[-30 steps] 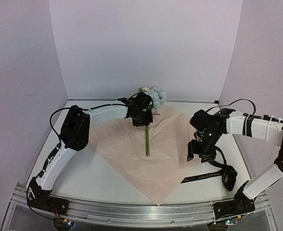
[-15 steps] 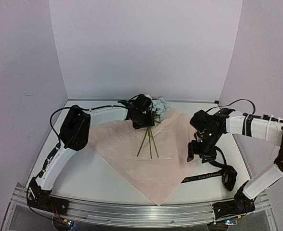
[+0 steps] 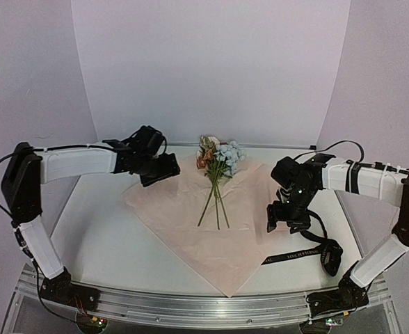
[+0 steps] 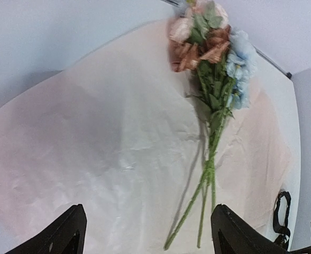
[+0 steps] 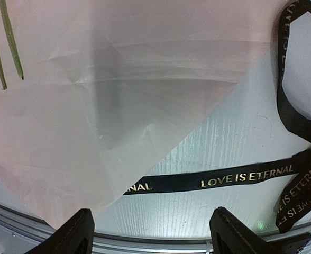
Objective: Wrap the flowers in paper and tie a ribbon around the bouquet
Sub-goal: Move the flattened wrapping paper to the center of the board.
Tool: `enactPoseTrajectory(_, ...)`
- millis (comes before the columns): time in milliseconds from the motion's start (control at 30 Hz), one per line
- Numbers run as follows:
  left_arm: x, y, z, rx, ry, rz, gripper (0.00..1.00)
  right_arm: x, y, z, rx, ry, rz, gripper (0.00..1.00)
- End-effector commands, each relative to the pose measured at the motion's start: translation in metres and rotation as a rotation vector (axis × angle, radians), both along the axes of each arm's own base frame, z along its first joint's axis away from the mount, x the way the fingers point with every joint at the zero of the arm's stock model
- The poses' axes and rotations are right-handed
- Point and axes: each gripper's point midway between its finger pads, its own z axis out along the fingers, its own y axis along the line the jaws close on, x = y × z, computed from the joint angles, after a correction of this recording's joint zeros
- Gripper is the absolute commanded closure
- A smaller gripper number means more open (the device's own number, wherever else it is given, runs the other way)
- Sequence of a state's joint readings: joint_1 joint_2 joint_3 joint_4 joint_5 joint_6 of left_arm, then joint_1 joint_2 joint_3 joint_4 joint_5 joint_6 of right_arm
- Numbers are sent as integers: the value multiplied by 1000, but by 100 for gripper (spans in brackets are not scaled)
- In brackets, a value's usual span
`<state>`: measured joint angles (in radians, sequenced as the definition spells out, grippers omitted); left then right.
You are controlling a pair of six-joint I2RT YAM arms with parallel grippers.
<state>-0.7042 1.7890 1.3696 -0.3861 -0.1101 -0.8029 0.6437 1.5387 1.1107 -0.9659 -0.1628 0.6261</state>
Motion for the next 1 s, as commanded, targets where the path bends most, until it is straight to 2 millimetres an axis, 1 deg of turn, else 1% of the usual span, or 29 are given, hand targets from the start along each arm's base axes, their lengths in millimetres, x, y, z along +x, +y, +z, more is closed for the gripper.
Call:
enactPoseTrajectory(0,-25,59,-8,-43,28,121,14,7,-1,7,-2,-35,14,22)
enactPoseTrajectory(100,-45,85,-23,-78,60,157,13,8,-1,5,5,-55,12,19)
enactPoseTrajectory(133,-49,91,-25,-94,64,167,12,9,-1,4,10,-62,9,19)
enactPoseTrajectory(167,-54,97,-31,-102,75,176,12,10,0,4,17,-67,3,18)
enactPoseTrajectory(200,-59,100,-32,-125,69,179,12,10,1,4,24,-71,0,18)
enactPoseTrajectory(267,-67,105,-42,-173,79,184,12,11,3,3,39,-75,-7,17)
enactPoseTrajectory(333,-73,106,-51,-225,85,178,12,12,7,2,58,-78,-14,16)
enactPoseTrajectory(433,-78,109,-56,-294,64,180,14,13,9,0,73,-82,-24,16)
enactPoseTrajectory(600,-82,119,-70,-393,33,198,22,11,7,-3,74,-88,-31,16)
enactPoseTrajectory(700,-86,120,-79,-439,29,197,25,10,5,-3,72,-95,-33,16)
enactPoseTrajectory(833,-85,115,-83,-506,10,183,33,10,3,-3,70,-102,-38,16)
enactPoseTrajectory(967,-85,114,-89,-519,17,191,43,9,1,-3,66,-110,-41,17)
